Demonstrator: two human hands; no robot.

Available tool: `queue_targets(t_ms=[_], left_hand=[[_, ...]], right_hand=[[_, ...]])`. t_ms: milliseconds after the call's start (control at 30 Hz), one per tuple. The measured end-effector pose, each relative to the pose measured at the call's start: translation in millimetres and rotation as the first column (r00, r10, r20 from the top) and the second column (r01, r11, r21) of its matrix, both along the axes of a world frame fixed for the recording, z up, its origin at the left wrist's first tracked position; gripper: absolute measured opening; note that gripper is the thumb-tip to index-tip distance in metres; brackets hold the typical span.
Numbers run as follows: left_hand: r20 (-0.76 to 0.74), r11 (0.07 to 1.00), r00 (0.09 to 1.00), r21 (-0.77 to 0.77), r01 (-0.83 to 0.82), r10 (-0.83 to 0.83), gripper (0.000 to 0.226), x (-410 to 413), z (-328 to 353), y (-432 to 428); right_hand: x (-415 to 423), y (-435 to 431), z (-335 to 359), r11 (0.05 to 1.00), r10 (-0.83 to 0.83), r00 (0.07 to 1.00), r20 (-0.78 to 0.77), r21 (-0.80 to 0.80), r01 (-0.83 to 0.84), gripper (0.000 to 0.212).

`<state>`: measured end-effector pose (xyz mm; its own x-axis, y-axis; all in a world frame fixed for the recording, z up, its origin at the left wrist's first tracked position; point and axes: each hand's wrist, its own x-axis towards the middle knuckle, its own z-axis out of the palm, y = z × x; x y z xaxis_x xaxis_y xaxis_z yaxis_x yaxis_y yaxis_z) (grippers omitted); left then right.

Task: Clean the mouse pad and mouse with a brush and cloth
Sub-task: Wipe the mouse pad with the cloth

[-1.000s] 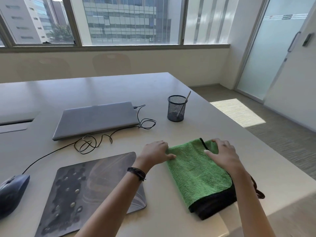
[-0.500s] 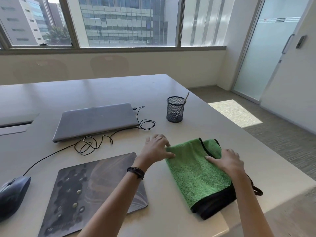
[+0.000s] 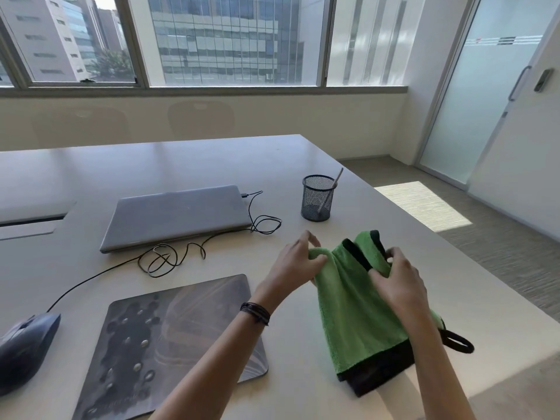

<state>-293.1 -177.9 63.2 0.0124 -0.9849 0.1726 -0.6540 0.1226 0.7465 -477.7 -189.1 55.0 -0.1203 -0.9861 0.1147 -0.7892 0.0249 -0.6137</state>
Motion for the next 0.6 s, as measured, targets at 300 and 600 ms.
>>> queue_targets(t_ms=[300, 600], left_hand=[[-0.37, 0.997, 0.926, 0.062, -0.055, 0.074, 0.023, 3, 10, -4], [-0.323, 0.989, 0.946, 0.133, 0.059, -0.013, 0.037, 14, 4, 14]], right_hand=[[39, 33, 18, 0.959, 0.283, 0.959, -0.005, 0.024, -0.283, 0.087], [59, 25, 3, 0.977, 0.202, 0.959, -0.2, 0.113, -0.182, 0.076]])
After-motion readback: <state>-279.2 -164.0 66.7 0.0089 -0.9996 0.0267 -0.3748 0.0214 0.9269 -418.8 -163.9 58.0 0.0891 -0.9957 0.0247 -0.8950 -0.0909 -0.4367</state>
